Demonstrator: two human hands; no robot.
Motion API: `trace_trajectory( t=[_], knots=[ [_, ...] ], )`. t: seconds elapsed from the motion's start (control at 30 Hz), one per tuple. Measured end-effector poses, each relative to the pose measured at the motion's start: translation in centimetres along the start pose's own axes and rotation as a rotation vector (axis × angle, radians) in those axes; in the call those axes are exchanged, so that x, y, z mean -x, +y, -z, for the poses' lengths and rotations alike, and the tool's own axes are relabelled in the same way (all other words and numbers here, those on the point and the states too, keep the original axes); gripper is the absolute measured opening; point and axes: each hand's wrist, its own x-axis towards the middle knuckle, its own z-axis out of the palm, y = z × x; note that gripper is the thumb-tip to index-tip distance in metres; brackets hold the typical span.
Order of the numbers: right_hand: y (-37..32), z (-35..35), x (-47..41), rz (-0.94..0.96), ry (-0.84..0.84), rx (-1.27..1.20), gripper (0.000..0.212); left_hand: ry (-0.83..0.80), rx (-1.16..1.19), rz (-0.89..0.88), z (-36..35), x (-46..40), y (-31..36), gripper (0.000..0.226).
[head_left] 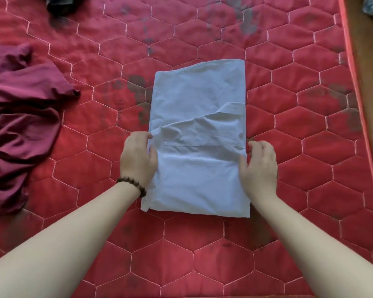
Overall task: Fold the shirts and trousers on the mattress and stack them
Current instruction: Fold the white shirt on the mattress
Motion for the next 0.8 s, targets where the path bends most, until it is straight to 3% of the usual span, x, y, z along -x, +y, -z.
trace_trajectory(
  t=[0.1,0.2,0.4,0.57,0.7,0.8],
  knots=[
    [-2.3,-1.8,2.2,0.386,-0.037,0.144,0.055,-0.147,-0.156,-0.435,-1.7,2.3,1.6,0.032],
    [-3.9,-4.6,3.9,0.588,-0.235,0.256,0.061,-0.377,-0.368,-0.633,-4.2,4.4,2.1,0.045],
    [-0.2,-6.6,2.0,0.581,-0.337,0.358,0.071,-0.51,-0.566,-0.462,-5.5,3.7,-1.8,0.068],
    [0.5,-5.4,1.0,0.343,-0.218,0.297,0.067,-0.406,-0.603,-0.231,-5.2,2.1,-3.2,0.075],
    [-1.1,-4.3,-2.6,0.416,-0.051,0.247,0.065,-0.353,-0.52,-0.343,-5.6,0.3,-1.2,0.069],
    [-1.9,-5.0,-5.5,0.421,-0.181,0.346,0.067,-0.42,-0.504,-0.375,-6.5,-1.0,-1.2,0.064]
  ],
)
